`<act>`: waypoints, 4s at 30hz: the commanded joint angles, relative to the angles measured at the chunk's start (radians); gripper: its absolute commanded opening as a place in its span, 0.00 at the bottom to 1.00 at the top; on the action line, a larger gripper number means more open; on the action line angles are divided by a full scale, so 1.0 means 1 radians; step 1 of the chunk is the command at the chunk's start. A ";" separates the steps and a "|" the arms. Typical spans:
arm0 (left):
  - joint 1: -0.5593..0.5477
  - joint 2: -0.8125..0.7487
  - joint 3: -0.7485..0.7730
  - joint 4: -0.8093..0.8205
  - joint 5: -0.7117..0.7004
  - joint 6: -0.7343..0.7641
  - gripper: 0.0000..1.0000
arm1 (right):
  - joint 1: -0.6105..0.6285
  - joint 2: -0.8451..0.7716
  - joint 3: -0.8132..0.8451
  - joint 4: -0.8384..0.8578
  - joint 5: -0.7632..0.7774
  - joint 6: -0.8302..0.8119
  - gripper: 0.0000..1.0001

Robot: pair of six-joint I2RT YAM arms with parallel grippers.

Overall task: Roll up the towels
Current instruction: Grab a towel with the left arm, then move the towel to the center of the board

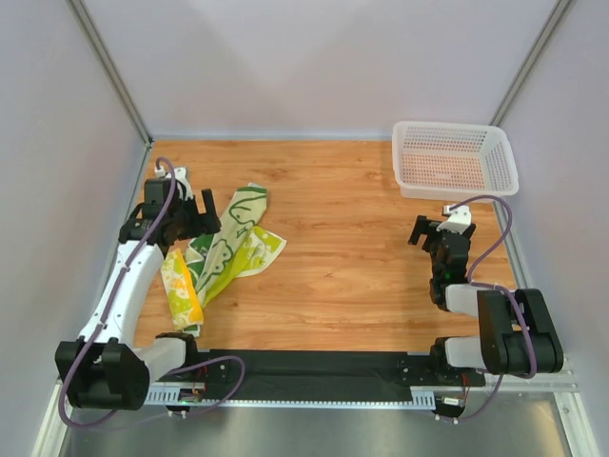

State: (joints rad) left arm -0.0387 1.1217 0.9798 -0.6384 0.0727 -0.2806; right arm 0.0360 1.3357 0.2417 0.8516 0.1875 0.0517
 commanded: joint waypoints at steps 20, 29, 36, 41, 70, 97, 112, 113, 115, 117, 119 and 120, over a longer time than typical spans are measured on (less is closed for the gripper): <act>0.094 0.090 0.022 -0.086 0.098 -0.029 0.99 | -0.002 0.010 0.007 0.060 -0.030 -0.013 1.00; 0.094 0.243 0.086 -0.101 0.050 -0.032 0.96 | -0.001 0.007 0.005 0.064 -0.031 -0.012 1.00; 0.094 0.372 0.141 -0.093 0.032 -0.026 0.95 | 0.028 -0.026 0.397 -0.604 0.106 0.075 1.00; 0.080 0.457 0.209 -0.096 0.041 -0.028 0.95 | 0.090 0.016 0.545 -0.801 0.072 0.113 1.00; 0.043 0.934 0.683 -0.202 0.061 0.000 0.91 | 0.691 0.542 1.260 -1.451 -0.220 0.080 1.00; -0.038 0.888 0.893 -0.296 -0.045 0.023 0.00 | 0.717 0.731 1.458 -1.547 -0.358 0.152 1.00; 0.031 0.736 1.240 -0.129 -0.212 0.032 0.00 | 0.719 0.619 1.364 -1.553 -0.373 0.180 1.00; 0.031 0.727 1.223 -0.115 -0.237 0.034 0.00 | 0.717 0.611 1.360 -1.553 -0.369 0.178 1.00; 0.031 0.664 1.102 -0.023 -0.335 0.031 0.07 | 0.719 0.590 1.342 -1.551 -0.356 0.168 1.00; 0.083 0.624 1.001 0.039 -0.331 -0.003 0.04 | 0.717 0.577 1.331 -1.551 -0.350 0.157 1.00; 0.130 0.580 0.969 0.051 -0.280 -0.050 0.02 | 0.716 0.562 1.318 -1.553 -0.341 0.151 1.00; 0.140 0.558 0.968 0.051 -0.245 -0.057 0.00 | 0.716 0.559 1.315 -1.553 -0.339 0.148 1.00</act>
State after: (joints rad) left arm 0.0387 1.7477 1.9724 -0.6739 -0.1875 -0.2810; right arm 0.7551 1.9518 1.5673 -0.7036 -0.1654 0.2127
